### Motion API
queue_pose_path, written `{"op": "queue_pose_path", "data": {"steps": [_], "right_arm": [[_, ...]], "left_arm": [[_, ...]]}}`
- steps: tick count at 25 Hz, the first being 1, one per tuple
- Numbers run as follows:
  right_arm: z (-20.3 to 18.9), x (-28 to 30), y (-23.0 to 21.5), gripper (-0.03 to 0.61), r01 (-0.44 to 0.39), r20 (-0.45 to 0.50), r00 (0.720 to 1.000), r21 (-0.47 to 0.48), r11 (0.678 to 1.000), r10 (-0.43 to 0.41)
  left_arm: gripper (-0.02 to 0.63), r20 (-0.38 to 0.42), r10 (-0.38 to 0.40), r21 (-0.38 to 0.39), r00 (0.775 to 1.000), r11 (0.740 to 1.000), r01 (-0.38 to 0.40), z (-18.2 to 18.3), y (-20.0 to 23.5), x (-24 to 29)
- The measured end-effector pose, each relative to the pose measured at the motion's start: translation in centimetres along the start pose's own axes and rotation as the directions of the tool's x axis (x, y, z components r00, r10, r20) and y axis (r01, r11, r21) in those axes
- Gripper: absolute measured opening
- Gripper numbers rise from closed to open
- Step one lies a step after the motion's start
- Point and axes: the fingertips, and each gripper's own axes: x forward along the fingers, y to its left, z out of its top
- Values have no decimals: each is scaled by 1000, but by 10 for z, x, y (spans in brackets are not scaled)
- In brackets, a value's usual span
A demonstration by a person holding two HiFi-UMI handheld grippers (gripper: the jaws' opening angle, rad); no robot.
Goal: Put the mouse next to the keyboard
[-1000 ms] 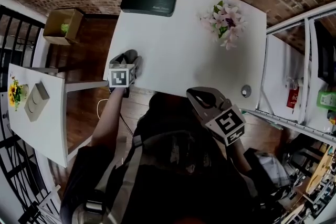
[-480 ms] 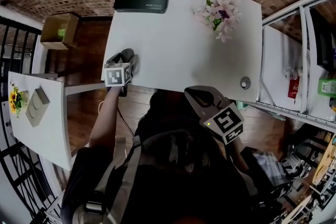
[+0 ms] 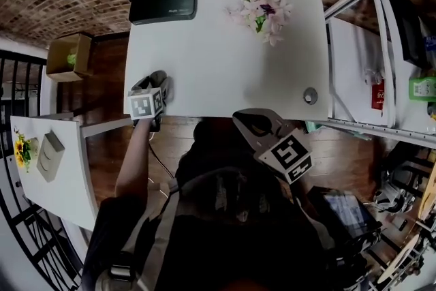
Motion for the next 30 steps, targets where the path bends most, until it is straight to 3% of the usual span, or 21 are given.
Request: {"op": "queue_pose_path", "data": {"steps": [11,30], "right_arm": [[-10,-19,-17,6,17,20,1000,36,999,-17],[-24,-49,-56,5,-39,29,999,35,999,38]], "left_arm": [[267,-45,9,43,999,999,-7,-1,-25,9],[264,-36,79,-44,996,996,-80,0,-61,17]]}}
